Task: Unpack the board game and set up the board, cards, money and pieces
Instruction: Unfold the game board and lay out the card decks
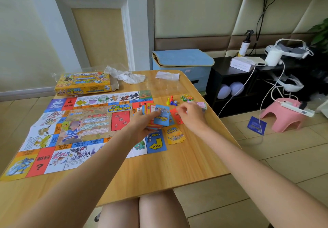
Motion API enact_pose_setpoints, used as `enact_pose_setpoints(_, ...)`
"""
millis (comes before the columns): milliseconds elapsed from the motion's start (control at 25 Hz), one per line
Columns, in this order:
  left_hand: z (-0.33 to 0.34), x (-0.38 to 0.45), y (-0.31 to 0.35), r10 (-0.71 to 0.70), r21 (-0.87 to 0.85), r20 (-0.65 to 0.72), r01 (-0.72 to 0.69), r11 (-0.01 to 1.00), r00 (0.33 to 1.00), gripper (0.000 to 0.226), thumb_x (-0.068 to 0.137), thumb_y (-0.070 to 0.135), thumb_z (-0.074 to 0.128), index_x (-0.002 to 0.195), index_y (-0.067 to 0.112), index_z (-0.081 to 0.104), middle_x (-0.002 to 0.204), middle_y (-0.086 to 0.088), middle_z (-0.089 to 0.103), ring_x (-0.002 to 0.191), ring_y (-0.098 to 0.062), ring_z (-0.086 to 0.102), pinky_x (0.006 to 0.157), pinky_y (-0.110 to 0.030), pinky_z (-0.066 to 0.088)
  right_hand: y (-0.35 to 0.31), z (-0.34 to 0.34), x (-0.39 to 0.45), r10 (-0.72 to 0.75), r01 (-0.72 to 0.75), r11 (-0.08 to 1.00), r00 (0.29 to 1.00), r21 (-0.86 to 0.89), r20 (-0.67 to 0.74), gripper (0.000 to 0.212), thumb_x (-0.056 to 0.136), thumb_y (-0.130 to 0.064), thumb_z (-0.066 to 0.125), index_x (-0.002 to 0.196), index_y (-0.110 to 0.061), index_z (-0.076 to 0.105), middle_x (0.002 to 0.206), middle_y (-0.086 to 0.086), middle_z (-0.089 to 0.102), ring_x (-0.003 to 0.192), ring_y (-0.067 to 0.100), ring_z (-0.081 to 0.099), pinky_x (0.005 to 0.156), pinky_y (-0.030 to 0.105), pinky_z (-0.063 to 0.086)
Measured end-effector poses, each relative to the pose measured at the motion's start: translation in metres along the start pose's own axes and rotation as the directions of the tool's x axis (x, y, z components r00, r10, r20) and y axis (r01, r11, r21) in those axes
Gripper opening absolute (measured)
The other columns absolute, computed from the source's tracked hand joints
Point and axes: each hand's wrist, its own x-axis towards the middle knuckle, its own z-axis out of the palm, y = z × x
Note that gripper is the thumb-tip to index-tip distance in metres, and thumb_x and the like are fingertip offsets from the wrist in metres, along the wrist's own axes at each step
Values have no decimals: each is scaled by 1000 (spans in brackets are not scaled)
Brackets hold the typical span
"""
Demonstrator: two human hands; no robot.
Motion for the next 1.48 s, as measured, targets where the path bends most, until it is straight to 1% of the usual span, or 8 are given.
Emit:
enact_pose_setpoints(120,5,-5,3,-9,-28,55,11,1000,998,18,87,15,64,102,6,59,84,-11,68,68,-22,66,63,-31,56,-14,-5,-5,65,-137,927,975,350,211,23,86,-28,66,87,-5,63,66,1,58,54,8,51,51,19,40)
enact_pose_setpoints(280,-3,-6,10,-6,-127,-29,2,992,1000,31,91,14,57,120,4,49,96,-15,65,72,-22,66,55,-29,54,-13,-8,4,245,-212,876,969,433,-22,15,87,-11,64,99,-2,64,67,6,57,47,10,48,48,21,38)
enact_pose_setpoints(440,-18,-9,12,-26,-72,-118,17,997,993,20,93,9,54,111,7,46,83,-11,61,69,-22,61,62,-35,53,-11,1,13,220,-232,944,973,235,75,17,86,-8,63,101,-1,64,79,8,62,50,10,51,44,18,40)
enact_pose_setpoints(600,-16,-7,12,-36,-73,-112,28,997,993,17,93,9,54,109,8,47,84,-10,61,70,-22,62,61,-33,53,-13,23,15,104,-104,995,994,-4,32,20,85,-16,67,99,-5,57,100,10,61,85,24,57,70,32,47)
enact_pose_setpoints(880,-16,-3,6,-50,-68,-100,43,997,994,21,93,10,54,114,8,50,86,-9,62,73,-21,61,63,-34,52,-14,25,11,-35,53,908,998,-415,50,21,93,-29,56,104,-11,57,102,6,60,90,25,57,64,31,35)
enact_pose_setpoints(1000,-18,-4,6,-54,-99,-85,45,994,995,21,92,10,56,112,10,52,86,-8,63,74,-20,62,61,-32,53,-18,23,8,-124,144,942,989,-304,85,20,96,-23,49,101,-12,65,98,2,60,84,21,55,65,31,39)
enact_pose_setpoints(1120,-18,-3,3,-39,-64,-47,35,997,998,29,88,13,62,116,9,54,87,-7,66,73,-19,64,55,-28,56,-25,20,10,-63,51,991,994,127,95,22,91,-30,58,96,-10,65,92,0,64,79,15,58,69,30,47)
enact_pose_setpoints(1480,-7,-15,12,34,-57,139,-26,998,990,10,91,10,56,101,8,58,86,-11,68,64,-20,70,57,-25,57,-21,-17,0,100,-233,722,967,651,236,6,86,-5,64,90,-6,61,66,7,59,45,9,53,41,17,38)
